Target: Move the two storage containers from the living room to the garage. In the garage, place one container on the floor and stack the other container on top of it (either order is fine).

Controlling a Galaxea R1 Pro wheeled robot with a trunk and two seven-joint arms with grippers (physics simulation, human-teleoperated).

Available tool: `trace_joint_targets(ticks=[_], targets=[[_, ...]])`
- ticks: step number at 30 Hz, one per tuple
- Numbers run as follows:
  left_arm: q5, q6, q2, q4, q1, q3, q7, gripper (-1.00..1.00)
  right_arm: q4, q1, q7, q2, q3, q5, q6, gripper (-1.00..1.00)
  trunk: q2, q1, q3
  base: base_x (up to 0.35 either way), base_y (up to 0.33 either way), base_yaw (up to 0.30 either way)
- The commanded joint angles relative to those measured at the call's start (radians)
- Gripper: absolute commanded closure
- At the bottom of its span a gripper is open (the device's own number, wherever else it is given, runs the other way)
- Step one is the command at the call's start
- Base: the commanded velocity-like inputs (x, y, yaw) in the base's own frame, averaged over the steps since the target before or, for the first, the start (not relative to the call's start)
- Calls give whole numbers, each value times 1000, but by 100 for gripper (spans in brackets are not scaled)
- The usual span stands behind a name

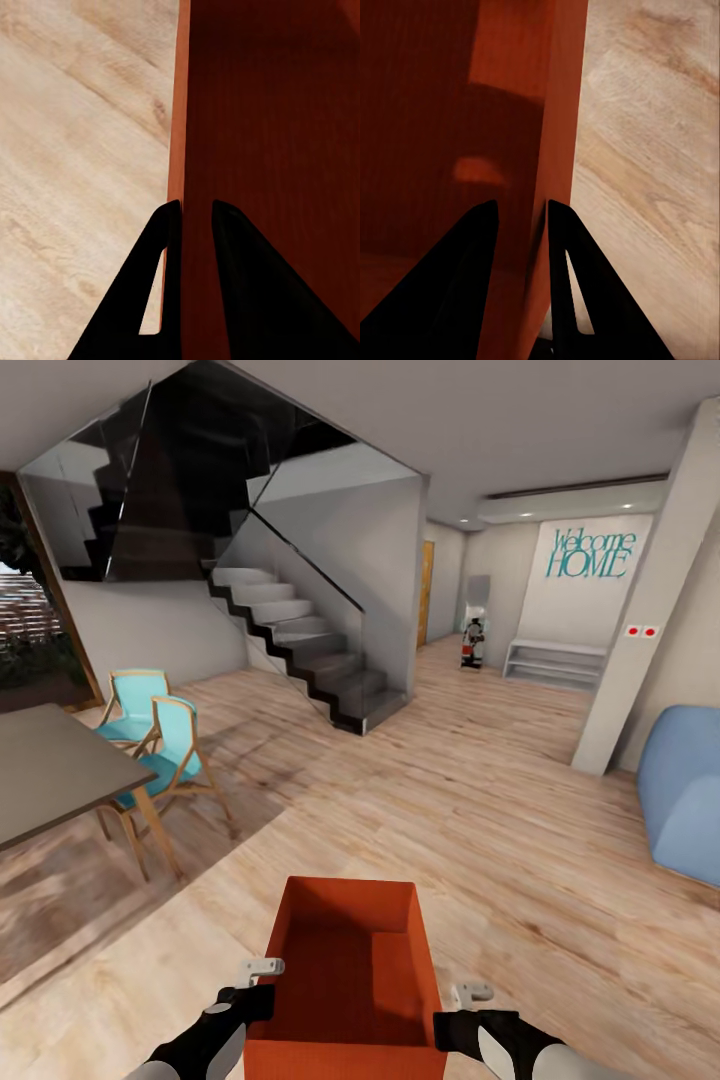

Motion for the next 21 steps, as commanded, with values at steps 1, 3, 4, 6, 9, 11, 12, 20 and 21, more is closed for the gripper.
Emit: trace_joint_targets(ticks=[1, 3, 4, 6, 9, 11, 12, 20, 21], targets=[[27, 2, 1, 2, 0, -32, 8, 100, -59, -1, 4, -22, -21, 5, -31, 100, -1, 1, -1, 334, 75, -155], [27, 2, 1, 2, 0, -32, 8, 100, -59, 0, 4, -22, -21, 5, -31, 100, -1, 1, -1, 333, 75, -206], [27, 2, 1, 2, 0, -32, 8, 100, -59, 0, 4, -22, -21, 5, -31, 100, -1, 1, -1, 333, 75, -180], [27, 2, 1, 2, 0, -32, 8, 100, -59, -1, 4, -22, -21, 5, -31, 100, -1, 1, -1, 334, 75, -94], [27, 2, 1, 2, 0, -32, 8, 100, -59, -1, 4, -23, -22, 5, -31, 100, -1, 1, -1, 333, 75, -34], [27, 2, 1, 2, 0, -32, 8, 100, -59, -1, 4, -23, -21, 5, -31, 100, -1, 1, -1, 333, 75, -13], [27, 2, 1, 2, 0, -32, 8, 100, -59, -1, 4, -23, -21, 5, -31, 100, -1, 1, -1, 334, 75, -8], [27, 2, 1, 2, 0, -32, -7, 100, -58, -1, 4, -23, -22, 5, -31, 100, -1, 1, -1, 334, 75, -65], [27, 2, 1, 2, 0, -32, -8, 100, -58, -1, 4, -23, -22, 5, -31, 100, -1, 1, -1, 334, 75, -170]])
